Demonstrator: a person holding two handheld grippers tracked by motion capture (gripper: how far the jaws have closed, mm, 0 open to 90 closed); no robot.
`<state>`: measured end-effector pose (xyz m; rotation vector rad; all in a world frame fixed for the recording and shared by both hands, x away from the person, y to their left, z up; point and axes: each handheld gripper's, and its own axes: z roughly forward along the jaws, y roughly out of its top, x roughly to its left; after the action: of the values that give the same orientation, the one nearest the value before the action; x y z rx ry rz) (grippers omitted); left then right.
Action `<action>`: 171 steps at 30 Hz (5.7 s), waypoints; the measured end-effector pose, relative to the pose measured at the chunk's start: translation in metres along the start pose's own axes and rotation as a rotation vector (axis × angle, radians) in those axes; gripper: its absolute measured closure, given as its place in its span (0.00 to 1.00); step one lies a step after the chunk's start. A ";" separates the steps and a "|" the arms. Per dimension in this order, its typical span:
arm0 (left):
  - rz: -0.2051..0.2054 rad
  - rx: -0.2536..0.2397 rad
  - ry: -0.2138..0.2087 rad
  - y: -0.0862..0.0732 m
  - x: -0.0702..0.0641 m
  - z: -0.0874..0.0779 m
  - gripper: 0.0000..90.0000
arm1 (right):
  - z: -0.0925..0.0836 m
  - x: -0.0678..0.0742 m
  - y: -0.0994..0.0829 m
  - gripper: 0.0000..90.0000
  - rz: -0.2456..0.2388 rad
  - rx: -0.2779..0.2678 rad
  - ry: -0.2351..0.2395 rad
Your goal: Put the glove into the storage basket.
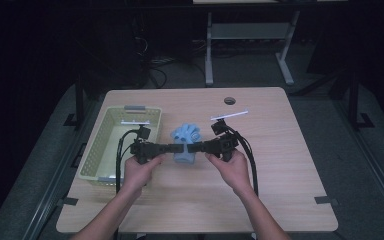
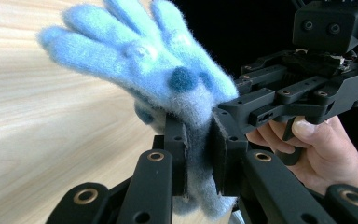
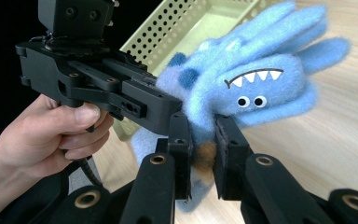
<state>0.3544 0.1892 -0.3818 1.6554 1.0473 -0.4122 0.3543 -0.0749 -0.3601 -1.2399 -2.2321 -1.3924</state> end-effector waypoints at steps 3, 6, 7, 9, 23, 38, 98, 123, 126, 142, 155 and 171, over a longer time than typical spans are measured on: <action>0.002 -0.006 0.006 0.002 0.002 -0.007 0.87 | 0.004 0.002 0.004 0.87 -0.010 0.003 0.004; -0.001 -0.014 0.009 0.002 0.004 -0.012 0.87 | 0.009 0.006 0.009 0.87 -0.014 0.008 0.008; -0.009 -0.017 0.008 0.002 0.004 -0.014 0.87 | 0.010 0.006 0.010 0.87 -0.022 0.007 0.006; -0.007 -0.018 0.012 0.003 0.006 -0.017 0.87 | 0.014 0.007 0.012 0.87 -0.025 0.008 0.012; -0.010 -0.025 0.019 0.007 0.017 -0.039 0.89 | 0.034 0.015 0.025 0.87 -0.037 0.024 0.037; -0.022 -0.034 0.026 0.009 0.024 -0.057 0.89 | 0.051 0.023 0.035 0.87 -0.045 0.032 0.050; -0.069 -0.035 0.120 0.004 0.058 -0.125 0.90 | 0.128 0.042 0.054 0.86 -0.029 0.070 0.130; -0.083 0.027 0.251 0.002 0.078 -0.141 0.90 | 0.164 0.034 0.055 0.83 0.013 0.107 0.111; -0.084 0.046 0.276 0.002 0.080 -0.139 0.90 | 0.162 0.031 0.055 0.83 0.015 0.108 0.099; -0.154 0.208 0.450 0.001 0.098 -0.117 0.90 | 0.153 0.031 0.054 0.81 -0.005 0.129 0.096; -0.163 0.256 0.572 0.007 0.101 -0.117 0.69 | 0.138 0.033 0.053 0.78 -0.024 0.096 0.096; -0.118 0.322 0.672 0.012 0.099 -0.100 0.80 | 0.129 0.031 0.051 0.77 -0.031 0.080 0.095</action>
<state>0.3958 0.3211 -0.4098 2.0922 1.6429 -0.0909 0.4030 0.0576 -0.3779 -1.0941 -2.2281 -1.3303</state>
